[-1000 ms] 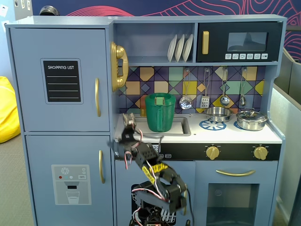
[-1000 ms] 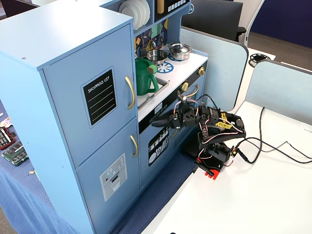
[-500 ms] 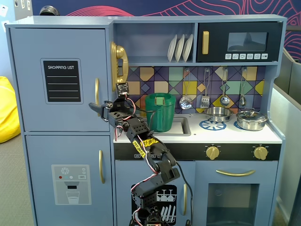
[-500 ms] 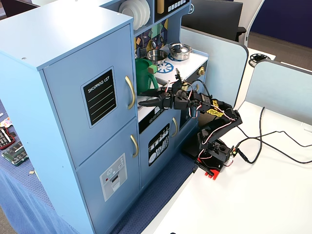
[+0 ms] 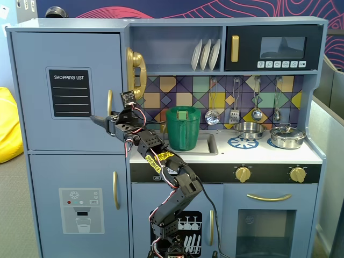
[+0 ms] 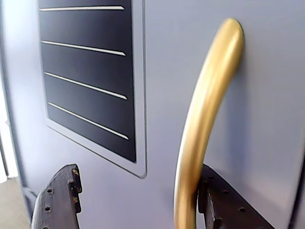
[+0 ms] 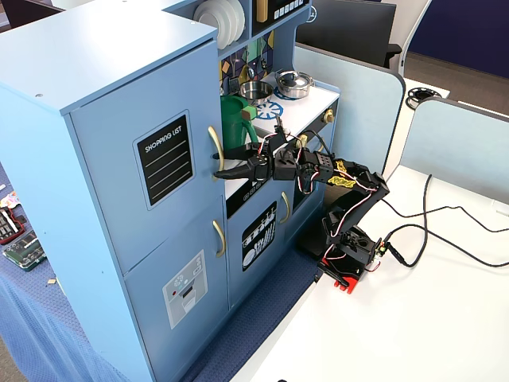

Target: Open the left cabinet door

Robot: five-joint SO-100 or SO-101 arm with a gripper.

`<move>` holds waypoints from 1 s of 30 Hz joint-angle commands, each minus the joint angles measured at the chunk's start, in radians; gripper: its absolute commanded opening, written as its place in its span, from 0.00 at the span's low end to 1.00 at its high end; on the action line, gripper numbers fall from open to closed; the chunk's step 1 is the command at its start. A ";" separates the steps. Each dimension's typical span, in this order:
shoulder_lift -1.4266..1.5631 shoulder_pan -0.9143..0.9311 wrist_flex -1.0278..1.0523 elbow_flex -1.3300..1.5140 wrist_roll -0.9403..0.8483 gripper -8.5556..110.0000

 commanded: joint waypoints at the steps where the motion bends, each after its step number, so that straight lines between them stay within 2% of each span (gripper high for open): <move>1: 0.048 -0.084 -0.014 -0.052 -0.049 0.26; 7: 0.126 -0.216 0.006 -0.025 -0.115 0.24; 14: 0.273 -0.245 0.051 0.069 -0.123 0.24; 24: 0.652 -0.081 0.281 0.318 -0.040 0.23; 30: 0.719 0.084 0.345 0.371 0.018 0.22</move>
